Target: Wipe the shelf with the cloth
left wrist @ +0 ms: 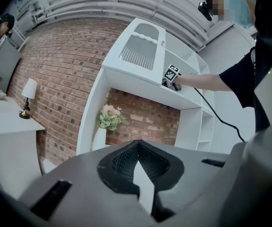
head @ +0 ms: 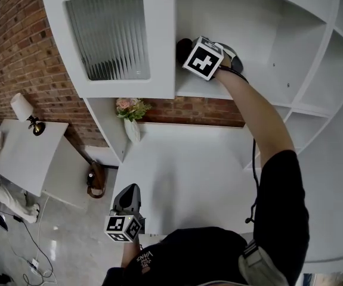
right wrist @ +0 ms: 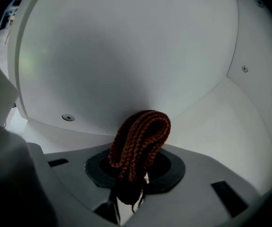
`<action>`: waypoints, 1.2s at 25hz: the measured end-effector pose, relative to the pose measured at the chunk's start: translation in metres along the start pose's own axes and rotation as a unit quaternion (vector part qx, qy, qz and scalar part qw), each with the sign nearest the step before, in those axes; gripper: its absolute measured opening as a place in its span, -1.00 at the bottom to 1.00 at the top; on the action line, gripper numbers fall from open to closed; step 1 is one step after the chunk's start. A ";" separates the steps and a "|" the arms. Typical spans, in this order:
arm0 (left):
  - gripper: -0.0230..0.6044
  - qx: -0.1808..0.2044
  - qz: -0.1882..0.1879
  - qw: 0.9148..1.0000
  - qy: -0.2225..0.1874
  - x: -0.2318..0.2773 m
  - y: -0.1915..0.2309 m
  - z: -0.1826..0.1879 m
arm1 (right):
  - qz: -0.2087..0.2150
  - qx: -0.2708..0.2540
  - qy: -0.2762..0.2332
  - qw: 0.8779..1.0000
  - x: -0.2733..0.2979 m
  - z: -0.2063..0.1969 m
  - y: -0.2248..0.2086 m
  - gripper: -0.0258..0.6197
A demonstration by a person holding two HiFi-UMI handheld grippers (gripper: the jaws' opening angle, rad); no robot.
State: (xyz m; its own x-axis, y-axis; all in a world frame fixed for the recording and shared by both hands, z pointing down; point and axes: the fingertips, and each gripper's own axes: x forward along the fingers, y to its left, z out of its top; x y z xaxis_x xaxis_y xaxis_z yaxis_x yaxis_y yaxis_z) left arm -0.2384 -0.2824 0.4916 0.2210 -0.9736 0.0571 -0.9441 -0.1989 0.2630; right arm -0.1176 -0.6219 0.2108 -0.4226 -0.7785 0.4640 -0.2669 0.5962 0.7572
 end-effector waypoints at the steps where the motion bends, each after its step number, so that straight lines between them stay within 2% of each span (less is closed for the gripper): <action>1: -0.91 0.001 0.004 1.000 0.003 -0.001 0.000 0.000 | 0.005 0.001 0.005 1.000 0.005 -0.003 0.000 -0.63; 7: -0.91 -0.012 -0.003 1.000 0.009 -0.001 -0.006 -0.003 | 0.013 0.007 0.041 0.999 0.023 -0.025 -0.003 -0.63; 11: -0.91 -0.001 0.001 1.000 0.007 0.002 -0.004 -0.006 | 0.003 0.003 0.061 0.998 0.022 -0.038 -0.013 -0.63; 16: -0.91 -0.009 -0.025 1.000 0.005 0.010 -0.011 -0.010 | -0.014 0.013 0.102 0.995 0.007 -0.078 -0.024 -0.63; 20: -0.91 -0.001 -0.047 0.999 0.013 0.018 -0.021 -0.012 | -0.034 0.016 0.161 0.986 -0.015 -0.124 -0.037 -0.63; 23: -0.91 0.002 -0.064 0.998 0.020 0.025 -0.029 -0.014 | -0.054 0.008 0.224 0.973 -0.036 -0.168 -0.050 -0.63; 26: -0.91 0.002 -0.077 0.997 0.024 0.029 -0.034 -0.016 | -0.072 0.003 0.295 0.953 -0.058 -0.210 -0.062 -0.63; 28: -0.91 0.001 -0.083 0.996 0.027 0.030 -0.036 -0.018 | -0.082 -0.005 0.341 0.937 -0.071 -0.234 -0.067 -0.63; 30: -0.91 0.000 -0.088 0.996 0.030 0.032 -0.039 -0.020 | -0.089 -0.032 0.392 0.915 -0.085 -0.254 -0.070 -0.63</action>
State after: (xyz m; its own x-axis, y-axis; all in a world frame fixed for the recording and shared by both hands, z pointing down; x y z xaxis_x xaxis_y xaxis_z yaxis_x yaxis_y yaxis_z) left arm -0.1899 -0.3031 0.5019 0.3966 -0.9155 0.0673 -0.8897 -0.3653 0.2740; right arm 0.1567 -0.6475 0.2348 0.3801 -0.7788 0.4990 -0.2095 0.4530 0.8665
